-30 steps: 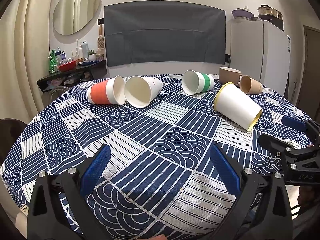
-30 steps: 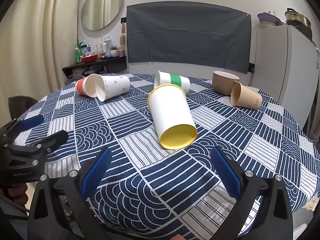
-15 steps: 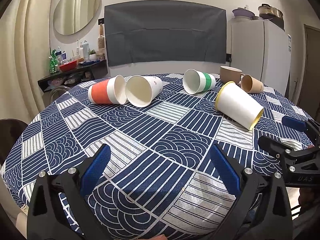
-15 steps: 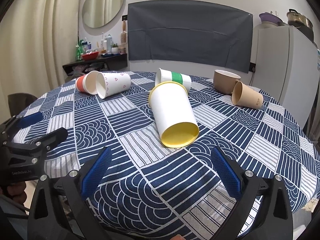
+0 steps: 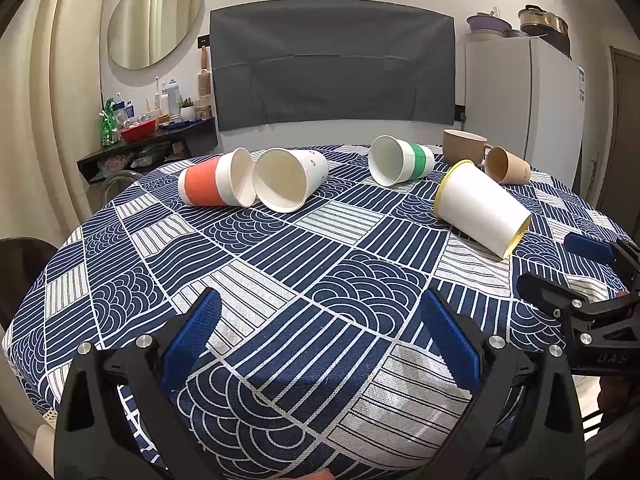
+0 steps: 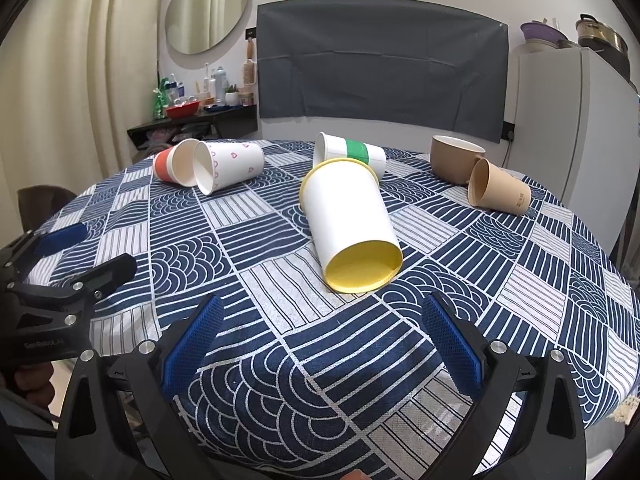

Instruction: Flip cup upside down

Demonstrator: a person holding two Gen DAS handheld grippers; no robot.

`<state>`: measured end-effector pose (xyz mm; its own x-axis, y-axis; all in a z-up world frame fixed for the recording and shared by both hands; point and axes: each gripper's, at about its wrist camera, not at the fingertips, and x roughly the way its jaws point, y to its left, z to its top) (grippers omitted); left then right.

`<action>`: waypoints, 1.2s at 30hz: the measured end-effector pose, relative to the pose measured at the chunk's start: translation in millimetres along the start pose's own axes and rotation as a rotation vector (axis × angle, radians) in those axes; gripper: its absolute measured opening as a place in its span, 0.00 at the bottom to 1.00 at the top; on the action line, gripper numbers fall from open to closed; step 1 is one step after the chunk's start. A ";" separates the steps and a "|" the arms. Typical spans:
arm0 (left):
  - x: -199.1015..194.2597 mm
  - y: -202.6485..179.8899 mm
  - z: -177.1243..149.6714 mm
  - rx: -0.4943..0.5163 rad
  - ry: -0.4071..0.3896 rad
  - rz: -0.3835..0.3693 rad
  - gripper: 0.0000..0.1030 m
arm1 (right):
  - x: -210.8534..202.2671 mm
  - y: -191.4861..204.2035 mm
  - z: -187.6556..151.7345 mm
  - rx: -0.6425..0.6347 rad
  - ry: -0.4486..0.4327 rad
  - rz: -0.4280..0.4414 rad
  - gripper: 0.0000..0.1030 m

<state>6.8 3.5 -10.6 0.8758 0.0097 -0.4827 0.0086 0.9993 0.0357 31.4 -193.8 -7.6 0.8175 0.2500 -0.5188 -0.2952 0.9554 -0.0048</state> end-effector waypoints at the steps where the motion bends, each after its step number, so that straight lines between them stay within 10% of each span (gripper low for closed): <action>1: -0.3 -0.2 -0.2 0.001 0.000 -0.003 0.94 | 0.6 0.1 -0.1 0.000 0.002 0.002 0.92; 25: 31.8 1.7 5.6 0.015 0.109 -0.059 0.94 | 12.6 -3.2 -2.8 0.007 0.030 0.006 0.92; 36: 54.8 34.7 48.8 0.028 0.081 0.062 0.94 | 17.9 -6.1 -2.7 0.014 0.045 0.009 0.92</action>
<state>78.7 37.0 6.9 0.8332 0.0758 -0.5478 -0.0301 0.9953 0.0918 46.5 -195.6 -19.2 0.7919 0.2520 -0.5563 -0.2958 0.9552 0.0116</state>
